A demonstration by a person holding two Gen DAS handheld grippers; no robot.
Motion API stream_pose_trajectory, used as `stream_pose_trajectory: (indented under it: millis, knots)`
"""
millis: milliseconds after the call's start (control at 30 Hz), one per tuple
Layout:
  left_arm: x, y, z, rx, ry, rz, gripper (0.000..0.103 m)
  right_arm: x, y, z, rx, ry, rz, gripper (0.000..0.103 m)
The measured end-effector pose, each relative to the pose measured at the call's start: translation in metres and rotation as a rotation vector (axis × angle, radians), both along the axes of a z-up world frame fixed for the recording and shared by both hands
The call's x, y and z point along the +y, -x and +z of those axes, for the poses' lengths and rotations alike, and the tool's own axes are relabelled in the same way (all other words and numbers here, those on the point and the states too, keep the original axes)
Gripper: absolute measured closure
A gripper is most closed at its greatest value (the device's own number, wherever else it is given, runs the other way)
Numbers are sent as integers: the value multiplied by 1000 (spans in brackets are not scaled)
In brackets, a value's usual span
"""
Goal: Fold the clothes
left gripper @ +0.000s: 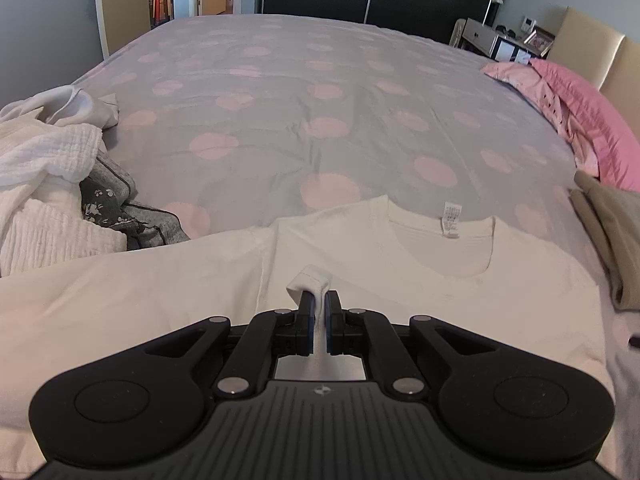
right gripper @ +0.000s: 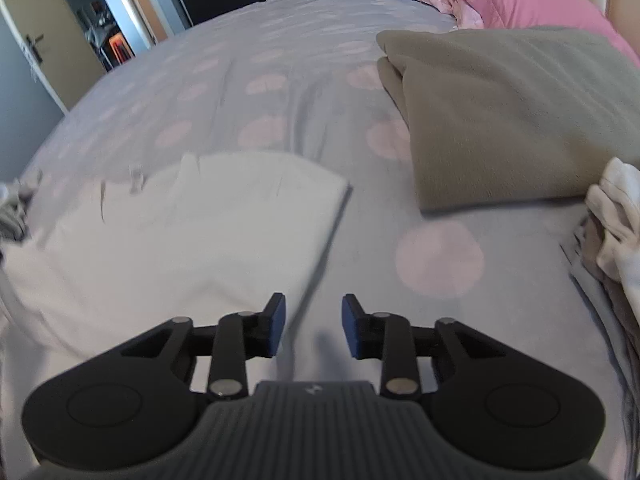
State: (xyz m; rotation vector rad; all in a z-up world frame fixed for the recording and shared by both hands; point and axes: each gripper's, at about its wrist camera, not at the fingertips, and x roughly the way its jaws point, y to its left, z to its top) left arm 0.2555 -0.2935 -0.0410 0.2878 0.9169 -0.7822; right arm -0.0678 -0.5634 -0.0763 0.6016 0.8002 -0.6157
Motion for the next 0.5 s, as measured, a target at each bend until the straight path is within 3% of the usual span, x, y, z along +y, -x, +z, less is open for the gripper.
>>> stream_pose_trajectory:
  millis: [233,500]
  knots:
    - [-3,-11,-22,16,-69,22,100,-48,-23,-17,-49,-95,-112,64]
    - [-5,-18,-43,32,-126,29,100,-71,-47,-38,-47,-122,-131,64]
